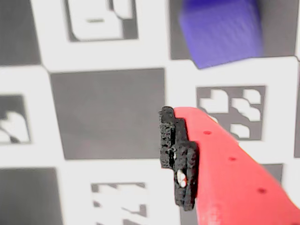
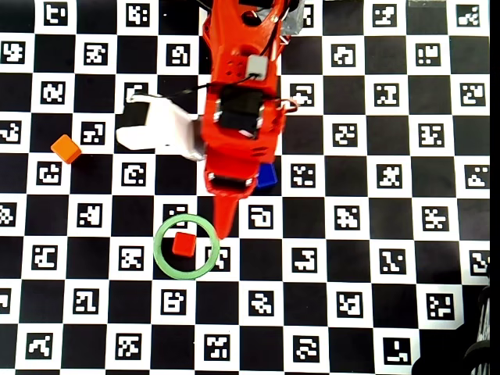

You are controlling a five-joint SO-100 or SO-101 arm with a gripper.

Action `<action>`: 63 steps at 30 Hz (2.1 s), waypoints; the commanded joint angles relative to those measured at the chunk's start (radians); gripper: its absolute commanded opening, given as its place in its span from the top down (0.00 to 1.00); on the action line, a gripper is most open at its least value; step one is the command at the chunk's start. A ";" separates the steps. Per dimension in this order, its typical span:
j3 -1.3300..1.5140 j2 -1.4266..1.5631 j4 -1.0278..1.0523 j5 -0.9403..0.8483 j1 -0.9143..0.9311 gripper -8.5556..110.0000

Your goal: Grab the red cube then put it in the green circle then put the blue cube on top and finally the orange cube on top

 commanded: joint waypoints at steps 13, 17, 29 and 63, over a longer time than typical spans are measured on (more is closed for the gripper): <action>0.279 0.098 -0.124 -0.055 -0.149 0.48; 0.373 0.104 -0.218 -0.063 -0.149 0.48; 0.554 0.109 -0.397 -0.098 -0.124 0.48; 0.792 -0.032 -0.749 -0.094 -0.153 0.48</action>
